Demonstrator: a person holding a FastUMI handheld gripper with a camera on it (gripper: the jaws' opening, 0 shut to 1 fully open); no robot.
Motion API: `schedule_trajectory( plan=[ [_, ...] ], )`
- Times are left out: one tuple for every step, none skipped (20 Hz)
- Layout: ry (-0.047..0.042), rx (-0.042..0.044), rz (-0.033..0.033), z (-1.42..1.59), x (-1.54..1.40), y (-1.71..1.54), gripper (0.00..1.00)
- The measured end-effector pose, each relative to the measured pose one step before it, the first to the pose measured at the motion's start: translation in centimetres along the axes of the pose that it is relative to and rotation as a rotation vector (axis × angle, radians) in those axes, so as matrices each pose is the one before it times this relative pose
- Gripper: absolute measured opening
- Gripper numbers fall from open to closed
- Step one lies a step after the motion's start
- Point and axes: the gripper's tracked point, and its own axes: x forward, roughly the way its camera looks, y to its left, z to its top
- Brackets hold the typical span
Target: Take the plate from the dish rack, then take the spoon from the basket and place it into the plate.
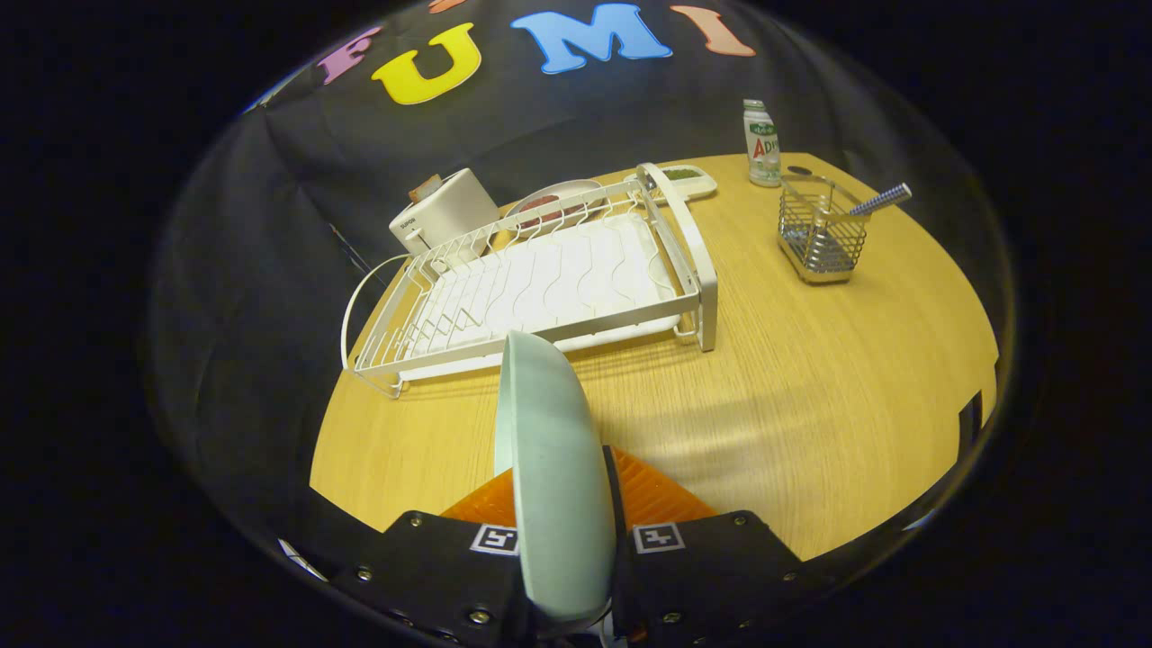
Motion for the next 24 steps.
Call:
schedule_trajectory(
  plan=[
    [0.01285,0.04046,0.02869,-0.280,0.545,0.447,0.30],
    [0.01019,0.03467,0.02566,-0.252,0.477,0.355,0.30],
    [0.00838,0.02869,0.02097,-0.223,0.455,0.344,0.30],
    [0.01089,0.03419,0.02302,-0.117,0.549,0.225,0.30],
    [0.01676,0.03652,0.02506,-0.439,0.677,0.190,0.30],
    [0.01249,0.03078,0.02144,-0.205,0.463,0.222,0.30],
    [0.00699,0.02250,0.01896,-0.186,0.586,0.230,0.30],
    [0.00361,0.01709,0.01641,0.058,0.439,0.153,0.30],
    [0.00474,0.01346,0.00836,0.107,0.243,-0.052,0.30],
    [0.00450,0.00783,-0.00949,-0.182,0.637,-0.335,0.31],
    [0.01100,-0.01576,-0.05290,-0.119,-0.008,-0.993,0.33],
    [0.00941,-0.00415,-0.01969,-0.104,-0.005,-0.668,0.38],
    [-0.00866,0.00134,-0.00587,0.052,0.460,-0.088,0.55],
    [-0.00557,-0.00237,-0.00227,0.276,-0.357,0.002,0.55],
    [-0.00979,-0.00934,-0.01288,0.200,-0.083,-0.294,0.55],
    [-0.00752,-0.01274,-0.01698,0.303,0.018,-0.313,0.56],
    [-0.00631,-0.01340,-0.01746,0.151,-0.076,-0.320,0.57],
    [-0.00488,-0.00500,-0.00252,0.231,-0.053,0.012,0.57],
    [-0.00912,-0.00899,-0.01224,0.325,0.042,-0.197,0.60],
    [-0.00152,-0.00938,-0.01332,0.122,0.071,-0.266,0.64],
    [-0.00121,-0.00856,-0.00848,0.112,-0.024,-0.034,0.64],
    [-0.00389,-0.00759,-0.00365,0.170,-0.052,-0.023,0.66],
    [-0.00593,-0.01443,-0.01062,0.209,-0.134,-0.274,0.67],
    [-0.01167,-0.01299,-0.00065,0.241,-0.137,-0.037,0.67]
  ],
)
